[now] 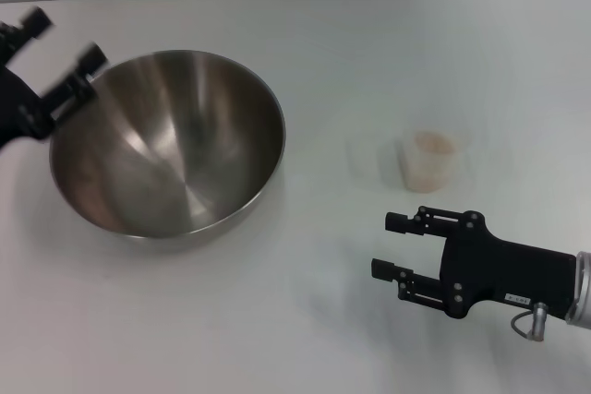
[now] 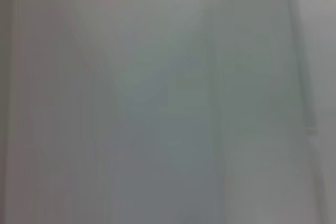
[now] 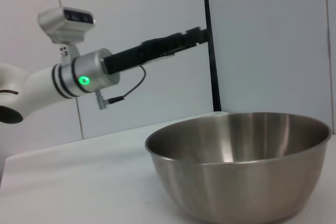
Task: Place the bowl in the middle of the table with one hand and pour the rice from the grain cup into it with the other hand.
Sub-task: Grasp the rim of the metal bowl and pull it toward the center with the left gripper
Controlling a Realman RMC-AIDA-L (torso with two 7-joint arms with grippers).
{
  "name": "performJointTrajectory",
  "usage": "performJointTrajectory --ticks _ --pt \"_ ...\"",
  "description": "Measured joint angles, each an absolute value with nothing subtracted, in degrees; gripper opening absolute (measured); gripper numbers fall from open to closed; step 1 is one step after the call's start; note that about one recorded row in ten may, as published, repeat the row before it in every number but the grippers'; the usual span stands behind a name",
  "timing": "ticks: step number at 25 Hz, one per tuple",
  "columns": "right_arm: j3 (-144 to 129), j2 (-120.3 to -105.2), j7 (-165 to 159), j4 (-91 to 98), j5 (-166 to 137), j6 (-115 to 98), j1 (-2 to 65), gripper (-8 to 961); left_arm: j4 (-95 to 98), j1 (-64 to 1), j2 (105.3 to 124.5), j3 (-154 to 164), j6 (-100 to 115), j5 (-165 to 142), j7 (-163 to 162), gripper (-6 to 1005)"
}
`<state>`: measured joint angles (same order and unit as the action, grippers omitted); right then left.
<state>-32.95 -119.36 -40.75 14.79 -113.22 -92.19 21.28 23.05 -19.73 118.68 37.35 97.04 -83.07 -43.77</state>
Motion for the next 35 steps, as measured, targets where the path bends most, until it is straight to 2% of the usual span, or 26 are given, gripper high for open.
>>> performJointTrajectory --ticks 3,4,20,24,26,35 --pt "-32.88 -119.36 -40.48 14.56 -113.19 -92.2 21.41 594 22.21 -20.06 118.68 36.91 92.82 -77.91 -43.94 756" --pt "-32.86 -119.36 -40.47 14.5 -113.06 -92.2 21.49 594 21.76 -21.37 118.65 36.85 85.68 -74.57 -44.44 755" --pt "-32.87 -119.35 -40.43 14.32 -112.32 -92.19 21.73 593 22.06 -23.54 118.74 37.37 78.92 -74.87 -44.4 739" --pt "-32.82 -119.36 -40.42 14.43 -112.19 -92.2 21.79 593 27.96 -23.89 118.5 39.61 72.38 -79.52 -54.22 735" --pt "-32.78 -119.36 -40.4 14.48 -111.98 -92.19 21.8 593 37.86 -23.0 118.43 44.35 67.17 -86.54 -68.19 733" --pt "-32.78 -119.33 -39.81 14.51 -111.69 -92.0 21.76 593 56.37 -22.39 118.24 51.56 66.3 -110.22 -92.95 724"
